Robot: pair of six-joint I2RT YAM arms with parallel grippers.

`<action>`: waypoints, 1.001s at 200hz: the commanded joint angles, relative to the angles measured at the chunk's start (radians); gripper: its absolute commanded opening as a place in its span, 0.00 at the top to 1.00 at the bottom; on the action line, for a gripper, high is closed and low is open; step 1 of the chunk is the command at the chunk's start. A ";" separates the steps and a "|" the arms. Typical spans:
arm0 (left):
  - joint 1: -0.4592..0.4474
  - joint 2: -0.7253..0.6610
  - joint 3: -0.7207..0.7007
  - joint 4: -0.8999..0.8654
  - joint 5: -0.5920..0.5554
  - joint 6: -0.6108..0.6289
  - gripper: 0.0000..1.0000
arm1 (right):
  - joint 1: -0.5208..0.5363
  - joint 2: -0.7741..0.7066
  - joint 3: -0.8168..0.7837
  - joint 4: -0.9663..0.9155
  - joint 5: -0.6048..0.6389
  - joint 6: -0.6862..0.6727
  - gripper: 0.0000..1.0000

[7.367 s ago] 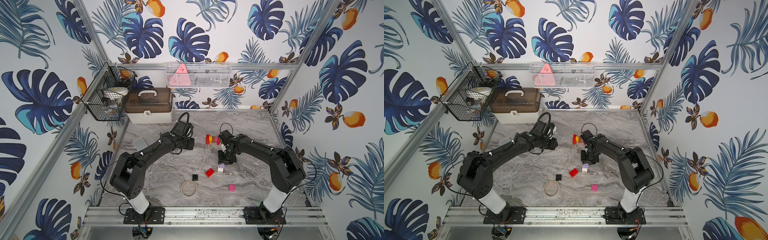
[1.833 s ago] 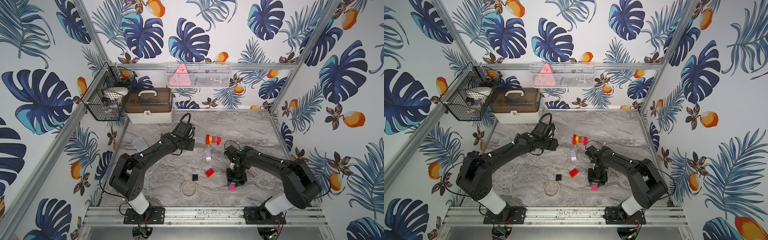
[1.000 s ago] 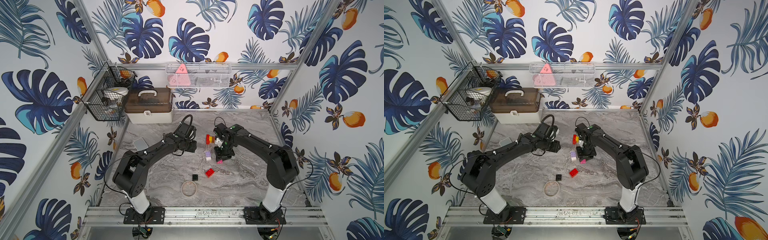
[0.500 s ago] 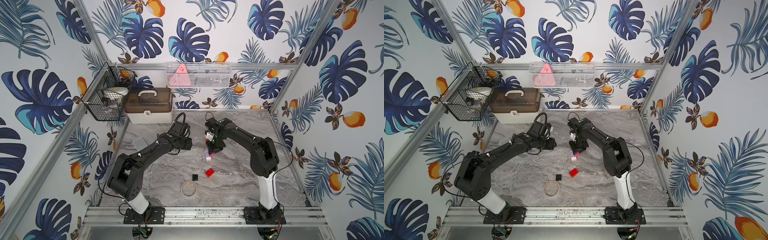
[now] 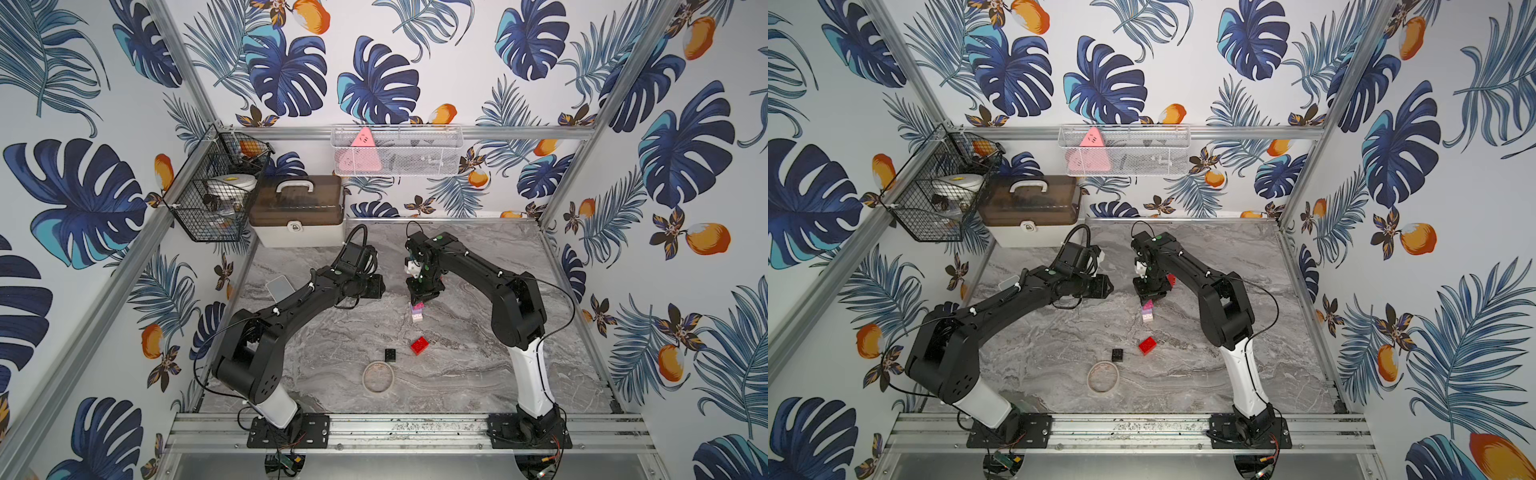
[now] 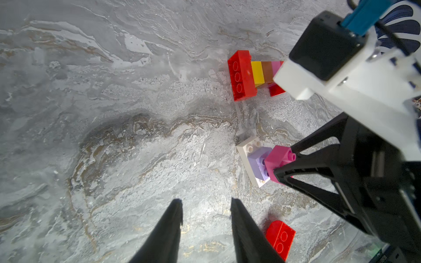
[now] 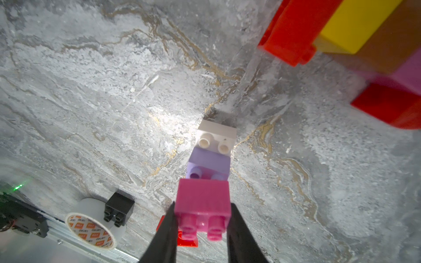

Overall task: Assemble the number 1 with lego
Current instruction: Assemble the lego brick with the lego brick.

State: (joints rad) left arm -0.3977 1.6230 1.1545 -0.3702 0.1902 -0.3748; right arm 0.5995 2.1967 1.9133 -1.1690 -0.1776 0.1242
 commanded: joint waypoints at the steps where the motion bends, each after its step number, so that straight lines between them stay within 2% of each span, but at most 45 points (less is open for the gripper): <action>1: 0.002 -0.005 0.002 0.017 0.002 -0.005 0.58 | 0.001 0.018 0.007 -0.014 -0.022 0.024 0.80; 51: 0.002 -0.007 0.003 0.016 -0.002 -0.001 0.58 | 0.000 0.045 0.022 -0.020 -0.026 0.035 0.77; 140: 0.002 -0.004 0.005 0.017 -0.006 0.002 0.58 | 0.000 0.014 0.089 -0.069 -0.033 0.081 0.77; 200: 0.003 -0.003 0.006 0.015 -0.012 0.005 0.58 | 0.000 0.049 0.095 -0.071 -0.022 0.114 0.77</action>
State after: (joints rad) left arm -0.3973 1.6234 1.1549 -0.3664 0.1856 -0.3744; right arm 0.5995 2.2326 2.0022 -1.2205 -0.2070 0.2134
